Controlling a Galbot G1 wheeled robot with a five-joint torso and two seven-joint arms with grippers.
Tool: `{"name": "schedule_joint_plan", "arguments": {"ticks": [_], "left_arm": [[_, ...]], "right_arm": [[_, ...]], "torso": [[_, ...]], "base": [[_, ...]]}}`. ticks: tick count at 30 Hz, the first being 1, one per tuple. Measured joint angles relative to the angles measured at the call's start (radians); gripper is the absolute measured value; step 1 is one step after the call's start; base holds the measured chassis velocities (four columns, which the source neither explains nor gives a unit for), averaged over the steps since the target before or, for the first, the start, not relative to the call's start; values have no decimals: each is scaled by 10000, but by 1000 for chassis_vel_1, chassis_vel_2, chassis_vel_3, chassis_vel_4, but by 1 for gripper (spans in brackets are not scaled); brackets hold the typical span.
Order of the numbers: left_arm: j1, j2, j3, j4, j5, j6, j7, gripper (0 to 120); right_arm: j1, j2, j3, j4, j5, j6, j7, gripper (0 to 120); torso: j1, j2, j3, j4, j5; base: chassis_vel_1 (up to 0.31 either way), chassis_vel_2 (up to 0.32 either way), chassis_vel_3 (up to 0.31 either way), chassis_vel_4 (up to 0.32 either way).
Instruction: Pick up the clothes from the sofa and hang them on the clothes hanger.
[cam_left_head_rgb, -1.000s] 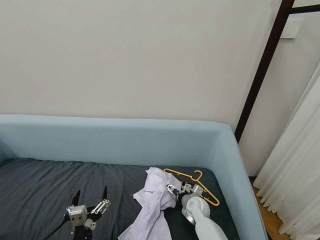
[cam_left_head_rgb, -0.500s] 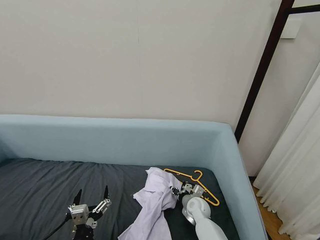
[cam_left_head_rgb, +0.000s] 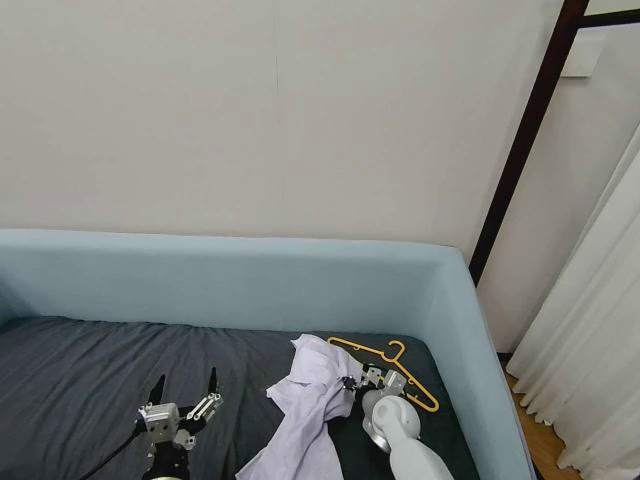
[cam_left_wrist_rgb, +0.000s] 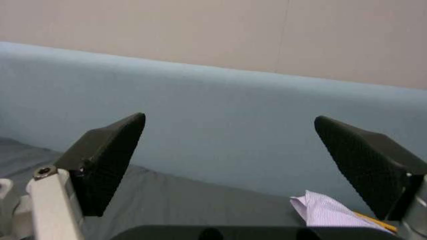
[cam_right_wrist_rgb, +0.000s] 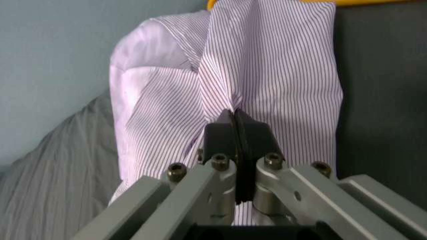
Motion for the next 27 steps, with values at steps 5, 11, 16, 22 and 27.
{"name": "schedule_joint_plan", "arguments": {"ticks": [5, 11, 16, 22, 27], "left_arm": [[-43, 40, 18, 8, -27, 10, -34, 100], [-111, 61, 45, -9, -169, 13, -71, 100], [-203, -4, 191, -7, -190, -19, -120, 100], [-245, -57, 301, -34, -290, -33, -138, 100], [-298, -52, 320, -88, -388, -33, -140, 100]], "right_arm": [[-309, -212, -294, 435, -4, 1090, -479, 0], [-1012, -964, -1015, 1691, -17, 3793, -1748, 0], [-1349, -1944, -1425, 3490, 489, 4833, -2085, 0], [-1275, -3147, -1771, 4851, 942, 5358, -2155, 0], [-610, -4173, -1833, 5779, 1555, 5534, -1953, 0]], "torso": [[0, 0, 0, 0, 0], [-1, 0, 0, 0, 3], [-1, 0, 0, -2, 1], [-2, 1, 0, -3, 2], [-2, 1, 0, 1, 3]], "base": [[0, 0, 0, 0], [0, 0, 0, 0], [0, 0, 0, 0], [0, 0, 0, 0], [0, 0, 0, 0]]}}
